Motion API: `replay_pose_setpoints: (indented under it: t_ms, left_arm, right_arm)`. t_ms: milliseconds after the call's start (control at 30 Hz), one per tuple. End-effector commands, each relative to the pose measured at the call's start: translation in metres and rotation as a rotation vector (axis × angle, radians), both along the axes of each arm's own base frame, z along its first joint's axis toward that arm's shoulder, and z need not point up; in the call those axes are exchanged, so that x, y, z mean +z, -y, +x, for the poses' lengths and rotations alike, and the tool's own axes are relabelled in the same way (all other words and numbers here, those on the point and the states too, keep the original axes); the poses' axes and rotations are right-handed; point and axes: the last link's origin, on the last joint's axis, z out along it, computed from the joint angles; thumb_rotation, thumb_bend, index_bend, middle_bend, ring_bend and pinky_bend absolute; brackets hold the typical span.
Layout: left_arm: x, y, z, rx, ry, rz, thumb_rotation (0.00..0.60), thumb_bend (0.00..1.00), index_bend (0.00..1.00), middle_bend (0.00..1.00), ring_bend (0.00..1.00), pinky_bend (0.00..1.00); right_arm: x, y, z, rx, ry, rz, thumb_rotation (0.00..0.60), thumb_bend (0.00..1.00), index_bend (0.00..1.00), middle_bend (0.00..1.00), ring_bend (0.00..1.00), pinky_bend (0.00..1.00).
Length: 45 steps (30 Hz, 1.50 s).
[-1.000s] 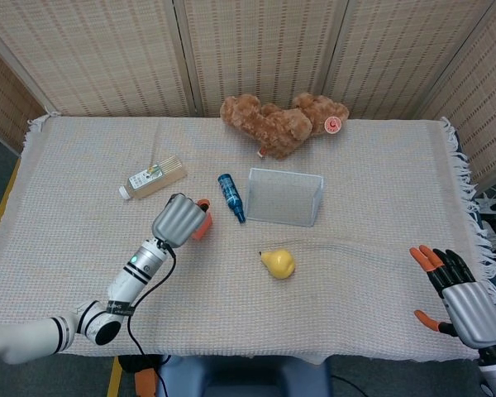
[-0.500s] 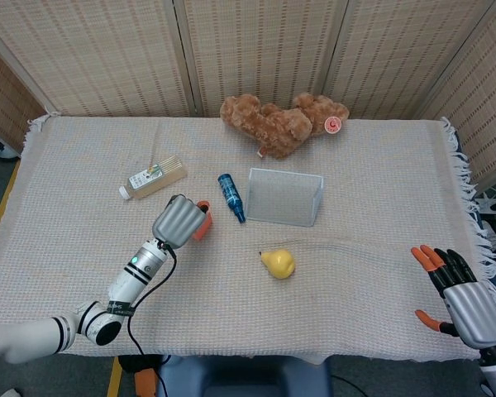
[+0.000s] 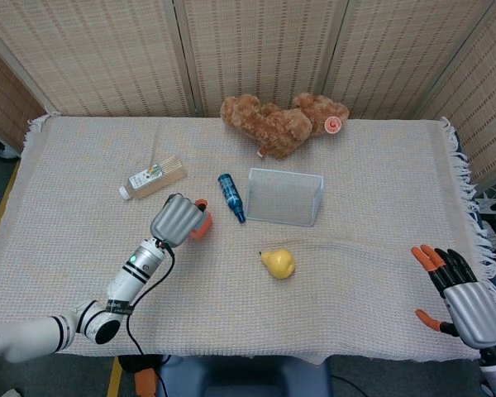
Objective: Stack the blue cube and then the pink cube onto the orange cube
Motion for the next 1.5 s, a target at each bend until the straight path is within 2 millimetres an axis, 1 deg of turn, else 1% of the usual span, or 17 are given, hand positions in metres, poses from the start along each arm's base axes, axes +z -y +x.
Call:
replay_pose_setpoints:
  t_ms: [33,367,667,800,867,933,1000,1033,1067,1100,1167,1200,1233,1300,1367,1400,1500]
  left_arm:
    - [0.0,0.001,0.001,-0.006,0.001,-0.003,0.6,0.33,0.33,1.0,1.0,1.0]
    - [0.0,0.002,0.0,-0.006,0.005,-0.003,0.6,0.33,0.32,1.0,1.0,1.0]
    - [0.006,0.004,-0.001,0.0,0.018,0.005,0.6,0.32,0.3,1.0,1.0,1.0]
    - [0.017,0.011,-0.009,0.017,0.041,0.011,0.6,0.33,0.3,1.0,1.0,1.0]
    - [0.029,0.02,-0.02,0.04,0.08,0.011,0.6,0.33,0.29,1.0,1.0,1.0]
    - [0.044,0.036,-0.037,0.083,0.145,0.006,0.6,0.32,0.28,1.0,1.0,1.0]
    - [0.057,0.057,-0.057,0.144,0.24,-0.016,0.6,0.32,0.27,0.93,0.95,1.0]
    - [0.066,0.074,-0.072,0.194,0.323,-0.04,0.6,0.32,0.26,0.84,0.86,0.98]
    - [0.072,0.089,-0.086,0.238,0.391,-0.063,0.6,0.32,0.25,0.74,0.76,0.92]
    - [0.08,0.108,-0.104,0.296,0.487,-0.094,0.6,0.32,0.25,0.66,0.67,0.87]
    - [0.09,0.138,-0.13,0.38,0.63,-0.152,0.6,0.33,0.24,0.42,0.42,0.64]
    - [0.098,0.157,-0.145,0.42,0.72,-0.18,0.6,0.33,0.23,0.33,0.33,0.56]
    - [0.103,0.169,-0.155,0.436,0.776,-0.198,0.6,0.33,0.23,0.25,0.24,0.47]
    - [0.113,0.196,-0.177,0.462,0.897,-0.227,0.6,0.33,0.23,0.18,0.16,0.38]
    - [0.121,0.211,-0.191,0.471,0.979,-0.231,0.6,0.33,0.23,0.16,0.13,0.36]
    - [0.127,0.214,-0.198,0.477,0.977,-0.229,0.6,0.34,0.23,0.16,0.12,0.36]
    - [0.14,0.214,-0.201,0.443,1.011,-0.21,0.6,0.35,0.19,0.15,0.12,0.37]
  right_arm:
    - [0.0,0.0,0.0,0.005,0.004,-0.003,0.6,0.08,0.0,0.0,0.0,0.0]
    - [0.001,0.0,0.0,0.004,0.003,-0.003,0.6,0.08,0.0,0.0,0.0,0.0]
    - [0.0,0.0,0.0,0.004,0.001,-0.002,0.6,0.08,0.0,0.0,0.0,0.0]
    - [0.0,-0.001,0.0,0.005,0.0,-0.002,0.6,0.08,0.0,0.0,0.0,0.0]
    - [0.0,-0.002,0.001,0.006,0.001,-0.003,0.6,0.08,0.0,0.0,0.0,0.0]
    - [0.001,-0.003,0.001,0.009,0.002,-0.004,0.6,0.08,0.0,0.0,0.0,0.0]
    - [0.001,-0.004,0.001,0.011,0.001,-0.005,0.6,0.08,0.0,0.0,0.0,0.0]
    - [0.001,-0.005,0.001,0.011,0.0,-0.005,0.6,0.08,0.0,0.0,0.0,0.0]
    - [0.001,-0.006,0.002,0.012,-0.001,-0.004,0.6,0.08,0.0,0.0,0.0,0.0]
    - [0.001,-0.006,0.002,0.013,-0.003,-0.002,0.6,0.08,0.0,0.0,0.0,0.0]
    - [-0.001,-0.007,0.002,0.012,-0.008,0.002,0.6,0.08,0.0,0.0,0.0,0.0]
    - [-0.003,-0.007,0.002,0.011,-0.012,0.008,0.6,0.08,0.0,0.0,0.0,0.0]
    - [-0.004,-0.008,0.003,0.01,-0.015,0.013,0.6,0.08,0.0,0.0,0.0,0.0]
    - [-0.007,-0.009,0.003,0.005,-0.025,0.023,0.6,0.08,0.0,0.0,0.0,0.0]
    - [-0.009,-0.01,0.003,0.0,-0.033,0.027,0.6,0.08,0.0,0.0,0.0,0.0]
    - [-0.011,-0.01,0.004,0.003,-0.033,0.029,0.6,0.08,0.0,0.0,0.0,0.0]
    - [-0.013,-0.012,0.005,0.009,-0.032,0.035,0.6,0.08,0.0,0.0,0.0,0.0]
